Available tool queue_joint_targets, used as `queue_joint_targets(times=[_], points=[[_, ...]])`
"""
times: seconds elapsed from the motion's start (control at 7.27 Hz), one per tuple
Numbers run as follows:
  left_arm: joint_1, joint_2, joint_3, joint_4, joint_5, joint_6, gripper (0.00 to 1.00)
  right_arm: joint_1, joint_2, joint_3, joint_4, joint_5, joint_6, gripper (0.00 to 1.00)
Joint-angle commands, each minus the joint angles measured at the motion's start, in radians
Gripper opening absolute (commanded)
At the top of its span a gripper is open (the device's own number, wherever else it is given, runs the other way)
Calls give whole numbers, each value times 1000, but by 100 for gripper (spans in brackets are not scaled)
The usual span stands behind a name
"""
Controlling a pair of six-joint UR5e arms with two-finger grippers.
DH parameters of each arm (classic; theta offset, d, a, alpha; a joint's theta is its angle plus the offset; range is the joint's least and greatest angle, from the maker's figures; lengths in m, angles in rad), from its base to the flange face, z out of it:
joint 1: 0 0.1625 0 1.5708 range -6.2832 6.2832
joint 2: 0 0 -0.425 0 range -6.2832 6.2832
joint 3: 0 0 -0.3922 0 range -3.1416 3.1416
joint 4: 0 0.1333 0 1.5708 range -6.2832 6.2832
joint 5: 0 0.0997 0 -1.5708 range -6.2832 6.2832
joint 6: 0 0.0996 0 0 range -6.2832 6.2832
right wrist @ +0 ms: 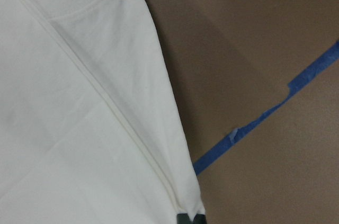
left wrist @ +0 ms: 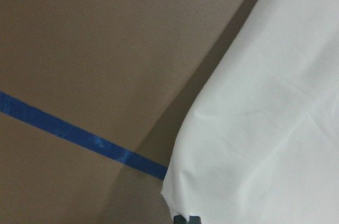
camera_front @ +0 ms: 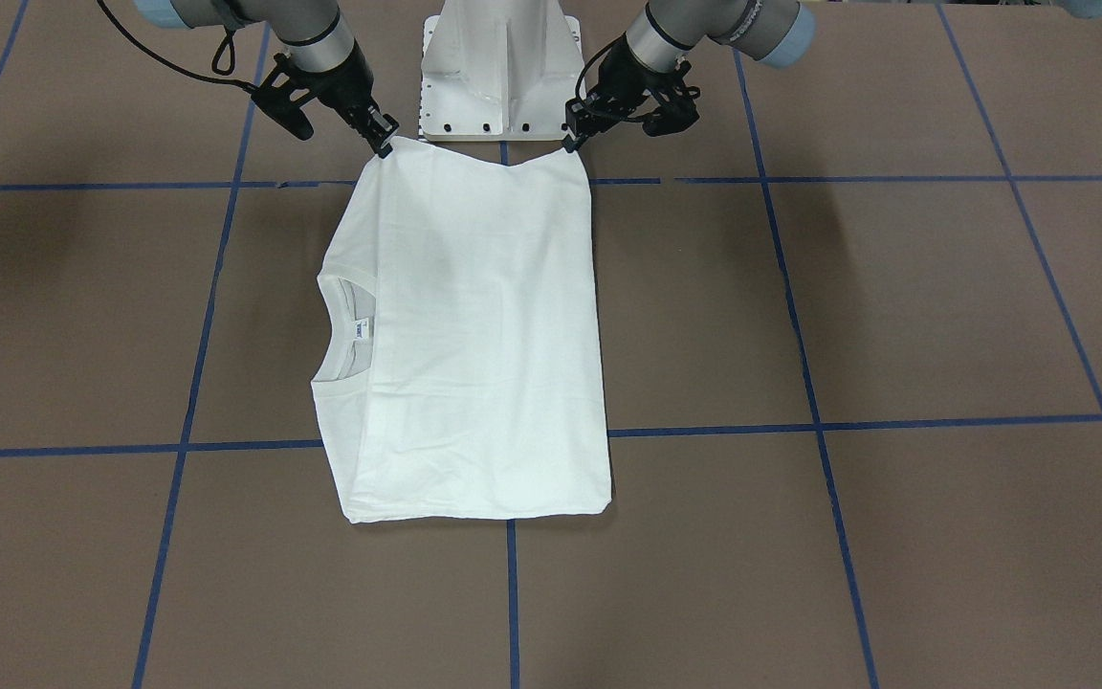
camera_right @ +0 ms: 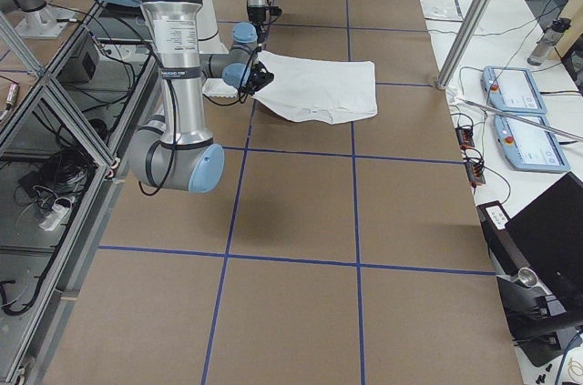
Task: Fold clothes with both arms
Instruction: 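Lift the near edge with both grippers and fold it toward the far edge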
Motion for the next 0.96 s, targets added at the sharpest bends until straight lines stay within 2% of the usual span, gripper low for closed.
queue_joint_targets(times=[0.0, 0.14, 0.28, 0.41, 0.55, 0.69, 0.83], points=[[-6, -17, -120, 129, -6, 5, 0, 46, -27, 89, 0, 0, 0, 0], [-45, -38, -131, 163, -8, 16, 0, 111, -30, 112, 0, 3, 0, 0], [-129, -99, -117, 197, -11, 67, 0, 161, -16, 104, 0, 6, -4, 0], [-213, -182, -76, 272, -32, 161, 0, 264, -6, 97, 5, 52, -19, 0], [-287, -230, -9, 281, -90, 196, 0, 369, 108, 6, -3, 141, -39, 0], [-355, -257, 40, 277, -106, 227, 0, 437, 191, -108, -2, 208, -52, 0], [-402, -282, 89, 274, -107, 291, 0, 473, 242, -177, -5, 206, -123, 0]])
